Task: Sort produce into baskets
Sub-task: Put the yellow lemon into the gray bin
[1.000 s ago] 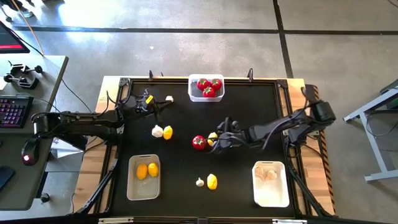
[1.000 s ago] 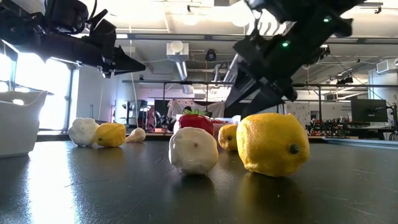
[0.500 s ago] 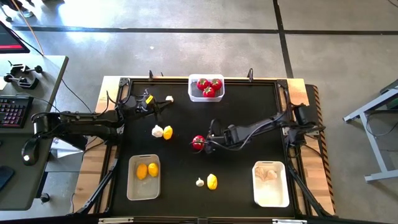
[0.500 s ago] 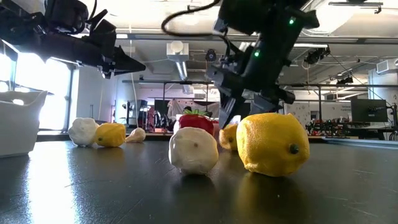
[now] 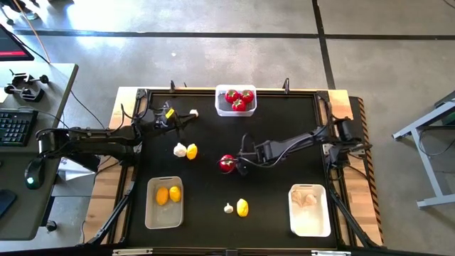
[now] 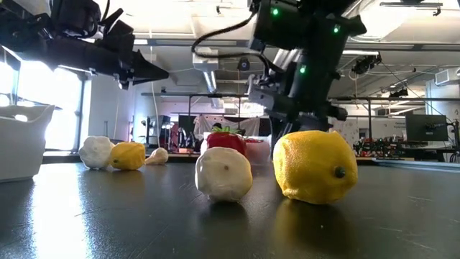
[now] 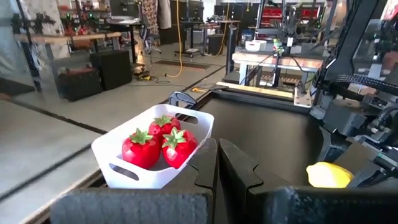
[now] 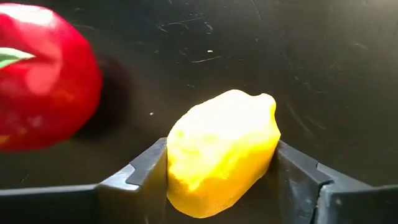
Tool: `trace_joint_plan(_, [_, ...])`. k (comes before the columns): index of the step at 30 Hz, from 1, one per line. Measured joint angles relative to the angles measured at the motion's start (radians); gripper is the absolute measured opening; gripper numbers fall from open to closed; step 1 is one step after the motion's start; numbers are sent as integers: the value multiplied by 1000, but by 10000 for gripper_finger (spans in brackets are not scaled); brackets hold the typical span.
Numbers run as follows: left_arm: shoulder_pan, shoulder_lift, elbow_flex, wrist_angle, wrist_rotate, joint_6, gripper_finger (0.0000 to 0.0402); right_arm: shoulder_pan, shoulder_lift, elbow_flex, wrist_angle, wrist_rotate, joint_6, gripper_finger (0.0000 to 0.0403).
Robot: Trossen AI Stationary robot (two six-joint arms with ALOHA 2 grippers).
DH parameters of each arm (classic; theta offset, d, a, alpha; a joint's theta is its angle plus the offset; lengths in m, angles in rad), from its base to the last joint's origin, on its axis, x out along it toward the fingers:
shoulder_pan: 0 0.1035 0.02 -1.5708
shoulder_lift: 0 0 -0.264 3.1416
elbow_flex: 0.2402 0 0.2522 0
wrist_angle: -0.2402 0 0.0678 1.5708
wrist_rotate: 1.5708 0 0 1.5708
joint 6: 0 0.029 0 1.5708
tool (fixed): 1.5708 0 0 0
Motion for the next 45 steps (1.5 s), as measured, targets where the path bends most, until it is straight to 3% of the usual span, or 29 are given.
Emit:
trace_joint_plan(4, [1,0,0,0,50,-72,0,0,-55,0,-4,15,-109,201])
trace_joint_plan(8, [1,1,0,-5,159,-140,0,0,-113,0,49,112,-297,202])
trace_joint_plan(15, [-15,7,0,-12,301,-210,3,0,-91,0,375,251,-781,203])
trace_joint_plan(20, [-77,44,0,-6,292,-152,36,0,-63,0,603,305,-1043,204])
trace_joint_plan(28, [-182,142,3,83,127,-137,135,0,-62,0,830,350,-1284,204])
trace_joint_plan(34, [-212,214,4,234,102,-206,194,0,-62,0,892,343,-1380,204])
trace_joint_plan(45, [-243,359,143,238,117,-297,253,0,-62,-1,943,315,-1436,204])
